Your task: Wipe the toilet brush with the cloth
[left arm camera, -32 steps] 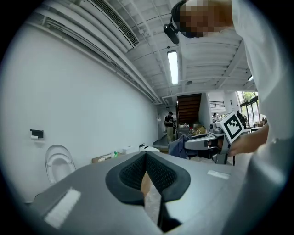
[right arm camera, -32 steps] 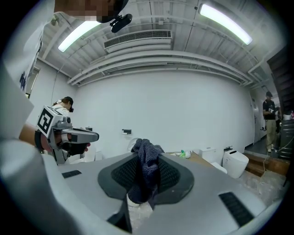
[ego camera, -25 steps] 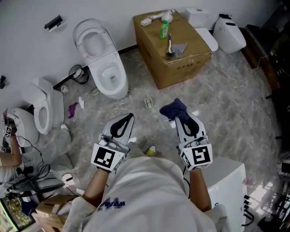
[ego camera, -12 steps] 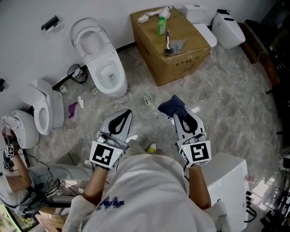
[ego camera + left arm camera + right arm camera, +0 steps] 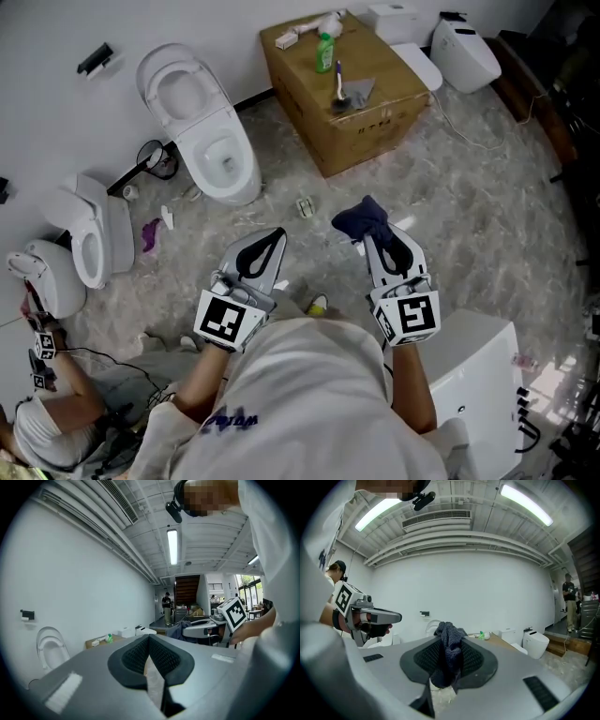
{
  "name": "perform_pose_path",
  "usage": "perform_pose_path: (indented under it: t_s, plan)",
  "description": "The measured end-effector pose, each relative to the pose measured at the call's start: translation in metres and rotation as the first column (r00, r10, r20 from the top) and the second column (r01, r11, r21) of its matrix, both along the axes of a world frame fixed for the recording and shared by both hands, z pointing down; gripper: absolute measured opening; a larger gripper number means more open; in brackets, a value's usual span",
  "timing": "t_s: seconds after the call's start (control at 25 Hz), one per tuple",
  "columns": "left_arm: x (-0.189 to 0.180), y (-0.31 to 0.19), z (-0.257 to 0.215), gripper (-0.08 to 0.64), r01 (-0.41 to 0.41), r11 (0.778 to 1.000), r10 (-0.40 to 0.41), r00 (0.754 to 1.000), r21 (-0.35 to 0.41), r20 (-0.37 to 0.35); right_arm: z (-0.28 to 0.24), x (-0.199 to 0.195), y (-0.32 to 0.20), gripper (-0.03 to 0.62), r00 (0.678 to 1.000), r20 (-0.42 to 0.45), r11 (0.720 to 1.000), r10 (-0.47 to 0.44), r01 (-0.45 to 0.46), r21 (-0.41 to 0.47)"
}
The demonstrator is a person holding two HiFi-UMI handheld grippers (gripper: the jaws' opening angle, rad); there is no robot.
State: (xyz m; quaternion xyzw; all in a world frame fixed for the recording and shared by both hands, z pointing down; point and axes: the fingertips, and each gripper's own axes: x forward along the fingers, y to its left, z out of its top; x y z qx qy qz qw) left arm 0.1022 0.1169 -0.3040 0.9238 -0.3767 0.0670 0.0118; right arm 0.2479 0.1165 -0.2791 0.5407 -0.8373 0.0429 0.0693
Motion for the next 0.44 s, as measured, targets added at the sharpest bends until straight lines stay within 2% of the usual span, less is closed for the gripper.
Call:
perform_pose_path:
  t_s: [0.24,0.44]
  plan:
    - [0.004,0.008,0.007,-0.003,-0.017,0.999,0.017,1.000,-0.027,0.011,0.008,0.007,0.006,0.089,1.000,0.013,1.000,0.025,-0.024,-0.015]
    - [-0.004,-0.002,0.009,-0.003,0.007,1.000,-0.006,1.000,-0.029,0.022,0.014,0.010,0.000,0.089,1.000,0.004,1.000,0.015,-0.015,-0.027]
